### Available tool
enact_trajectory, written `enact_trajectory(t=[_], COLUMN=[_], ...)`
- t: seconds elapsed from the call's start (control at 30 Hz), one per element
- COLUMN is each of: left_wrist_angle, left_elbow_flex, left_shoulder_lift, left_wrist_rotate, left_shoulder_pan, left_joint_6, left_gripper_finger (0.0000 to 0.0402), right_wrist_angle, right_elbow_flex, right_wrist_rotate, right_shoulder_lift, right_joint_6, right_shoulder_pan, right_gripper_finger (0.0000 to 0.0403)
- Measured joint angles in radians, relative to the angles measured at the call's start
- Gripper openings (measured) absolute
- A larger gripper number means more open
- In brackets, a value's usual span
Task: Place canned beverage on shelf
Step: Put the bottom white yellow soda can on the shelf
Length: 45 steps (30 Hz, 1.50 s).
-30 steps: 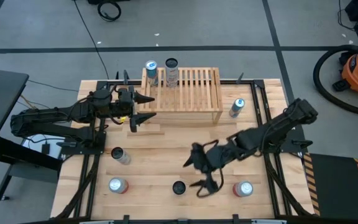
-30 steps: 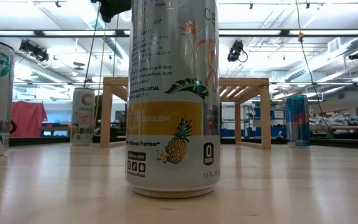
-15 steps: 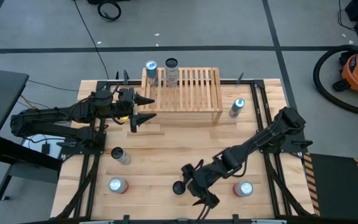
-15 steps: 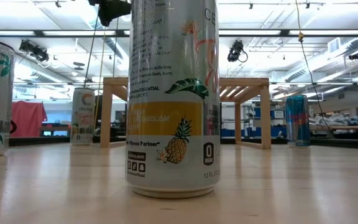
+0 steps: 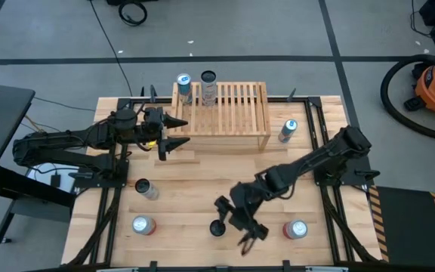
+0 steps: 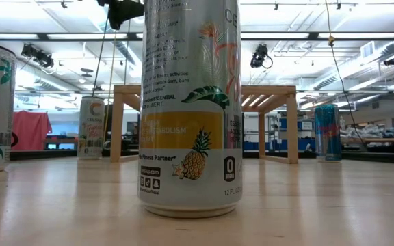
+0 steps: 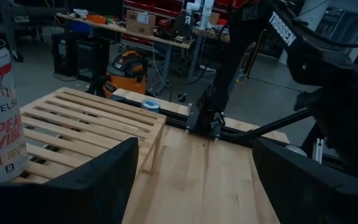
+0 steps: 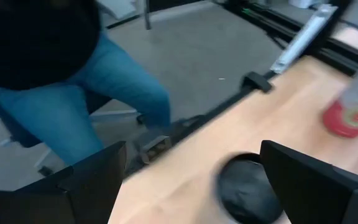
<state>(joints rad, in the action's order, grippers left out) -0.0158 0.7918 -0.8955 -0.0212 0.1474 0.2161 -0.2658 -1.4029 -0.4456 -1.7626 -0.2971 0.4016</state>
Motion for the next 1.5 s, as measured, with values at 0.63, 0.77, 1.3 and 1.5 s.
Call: enact_trajectory(t=[0.63,0.77,1.3,1.5], left_wrist_angle=[0.009,0.016,0.079,0.081], left_elbow_flex=[0.0,0.0,0.001,0.001], left_shoulder_lift=[0.0,0.0,0.001,0.001], left_wrist_rotate=[0.0,0.0,0.001,0.003], left_shoulder_pan=[0.0,0.0,-0.008,-0.013], left_joint_6=[-0.055,-0.055,-0.078,-0.071], left_gripper_finger=[0.0318,0.0318,0.0318,0.0318], right_wrist_angle=[0.022,0.039,0.103,0.1], right_elbow_flex=[0.0,0.0,0.0,0.0], right_wrist_rotate=[-0.075,-0.052,-0.101,-0.106], right_shoulder_lift=[-0.029,-0.047,-0.127,-0.147], right_joint_6=[-0.097,-0.121,-0.096,-0.068], right_shoulder_pan=[-0.098,-0.098,-0.103,-0.103], right_gripper_finger=[0.0375,0.0375,0.0375,0.0375])
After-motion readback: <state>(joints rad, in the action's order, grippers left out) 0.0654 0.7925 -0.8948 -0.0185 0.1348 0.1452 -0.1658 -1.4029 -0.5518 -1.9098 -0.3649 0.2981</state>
